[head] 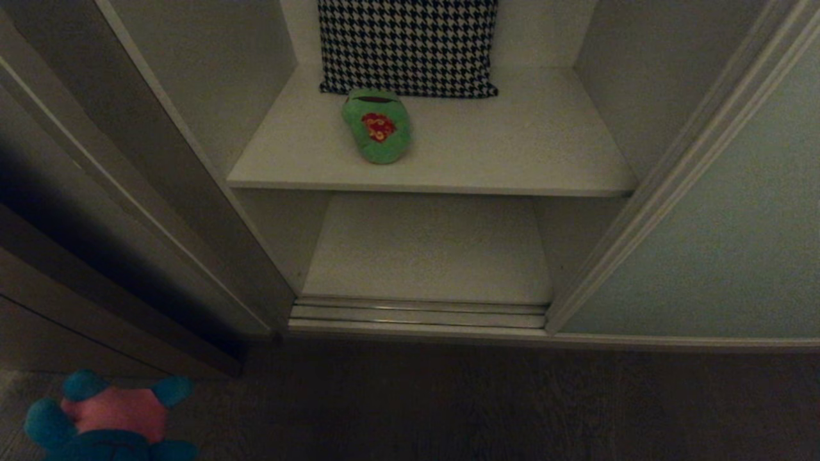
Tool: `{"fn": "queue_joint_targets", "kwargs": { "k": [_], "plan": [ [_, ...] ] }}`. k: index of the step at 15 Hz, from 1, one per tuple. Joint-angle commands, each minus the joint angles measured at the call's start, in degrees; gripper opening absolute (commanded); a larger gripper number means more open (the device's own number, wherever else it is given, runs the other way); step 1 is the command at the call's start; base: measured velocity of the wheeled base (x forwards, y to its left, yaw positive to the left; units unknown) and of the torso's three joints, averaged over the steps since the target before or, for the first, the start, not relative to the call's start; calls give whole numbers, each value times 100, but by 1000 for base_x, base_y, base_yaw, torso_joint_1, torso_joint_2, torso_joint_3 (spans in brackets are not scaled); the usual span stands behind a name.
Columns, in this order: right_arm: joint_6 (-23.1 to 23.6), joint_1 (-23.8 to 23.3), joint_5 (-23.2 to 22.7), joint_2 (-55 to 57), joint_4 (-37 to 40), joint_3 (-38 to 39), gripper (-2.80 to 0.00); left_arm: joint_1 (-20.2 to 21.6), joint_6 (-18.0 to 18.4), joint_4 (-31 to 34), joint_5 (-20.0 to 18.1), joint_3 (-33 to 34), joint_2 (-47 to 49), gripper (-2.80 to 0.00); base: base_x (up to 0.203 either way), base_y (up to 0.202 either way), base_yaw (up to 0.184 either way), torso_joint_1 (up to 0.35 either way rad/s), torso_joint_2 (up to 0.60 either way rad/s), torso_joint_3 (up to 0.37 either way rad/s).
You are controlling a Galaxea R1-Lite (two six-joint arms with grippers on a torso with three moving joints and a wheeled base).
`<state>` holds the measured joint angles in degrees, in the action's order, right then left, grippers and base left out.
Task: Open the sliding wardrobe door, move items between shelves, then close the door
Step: Place the blue doll on the lower shelf
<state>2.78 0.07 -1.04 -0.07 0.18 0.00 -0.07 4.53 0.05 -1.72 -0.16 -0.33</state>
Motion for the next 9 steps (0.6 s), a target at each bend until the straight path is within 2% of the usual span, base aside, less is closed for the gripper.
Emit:
{"fn": "queue_joint_targets", "kwargs": {
  "k": [1,5,9],
  "plan": [
    [3,1,-2,-1,-1,0,-280,-1,-5,4,5,7,33,-280,0,0,0,0,0,0],
    [3,1,-2,-1,-1,0,-280,-1,-120,-37,23,16,33,-280,0,0,0,0,0,0],
    [3,1,-2,-1,-1,0,-280,-1,-5,13,5,7,33,-280,0,0,0,0,1,-54]
  ]
}}
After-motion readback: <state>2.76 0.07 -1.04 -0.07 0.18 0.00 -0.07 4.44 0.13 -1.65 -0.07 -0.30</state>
